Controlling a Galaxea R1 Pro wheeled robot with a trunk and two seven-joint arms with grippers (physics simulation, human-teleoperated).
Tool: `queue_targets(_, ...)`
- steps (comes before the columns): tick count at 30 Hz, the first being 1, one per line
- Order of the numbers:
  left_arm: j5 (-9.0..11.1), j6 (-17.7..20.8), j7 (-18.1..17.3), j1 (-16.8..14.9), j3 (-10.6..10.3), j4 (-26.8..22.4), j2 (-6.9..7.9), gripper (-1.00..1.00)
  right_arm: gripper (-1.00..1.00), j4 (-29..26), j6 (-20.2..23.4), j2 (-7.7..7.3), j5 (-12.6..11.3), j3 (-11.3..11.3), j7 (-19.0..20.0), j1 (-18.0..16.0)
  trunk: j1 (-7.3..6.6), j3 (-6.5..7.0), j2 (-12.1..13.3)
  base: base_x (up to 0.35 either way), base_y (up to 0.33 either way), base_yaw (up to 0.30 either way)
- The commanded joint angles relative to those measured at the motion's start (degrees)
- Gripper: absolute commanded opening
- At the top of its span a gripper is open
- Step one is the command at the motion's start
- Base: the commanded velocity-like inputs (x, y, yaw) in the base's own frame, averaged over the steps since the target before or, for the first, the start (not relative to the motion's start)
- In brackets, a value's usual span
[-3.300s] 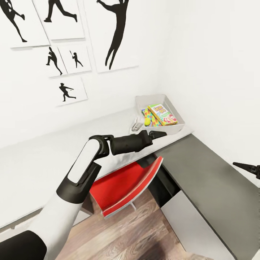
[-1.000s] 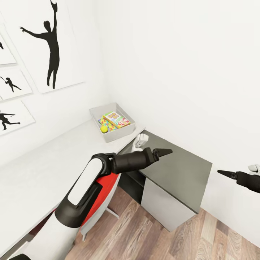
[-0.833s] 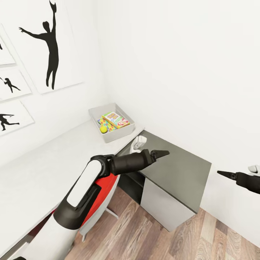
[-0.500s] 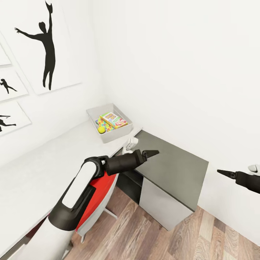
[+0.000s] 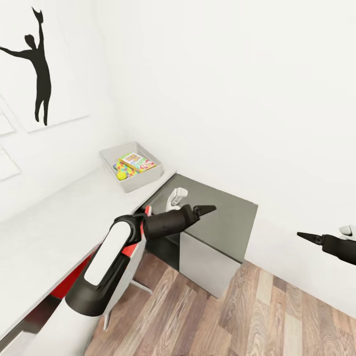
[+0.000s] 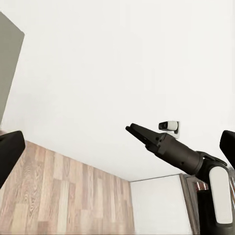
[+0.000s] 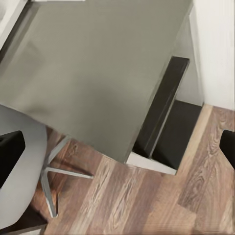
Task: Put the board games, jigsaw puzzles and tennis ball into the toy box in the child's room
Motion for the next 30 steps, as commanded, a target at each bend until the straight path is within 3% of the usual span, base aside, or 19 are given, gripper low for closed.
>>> queue_targets(1,0.58,0.09,0.59,-0.04,0.01,-0.07,-0.03,1.0,1.0,-0.02,0.28,0.0,0.6,-0.05,0.59,-0.08,0.02,-0.04,-0.11,-0.139,0.0,-0.236)
queue_targets(16,0.57,0.09,0.77,-0.03,0.13,-0.1,0.02,1.0,1.0,-0.1,0.3,0.74,0.56,0.12,0.51,-0.12,0.02,0.96,-0.11,-0.036,0.0,-0.228)
queue_targets(23,0.37,0.09,1.04,-0.03,0.1,-0.04,0.01,1.0,1.0,-0.17,0.45,3.36,0.6,0.62,0.03,-0.17,0.02,1.44,-0.11,-0.003,0.0,-0.222)
queue_targets(30,0.25,0.09,1.16,0.02,0.0,0.12,0.05,1.0,1.0,-0.19,0.68,4.72,0.64,1.54,-2.47,-0.22,0.02,1.93,-0.11,-0.001,0.0,-0.22)
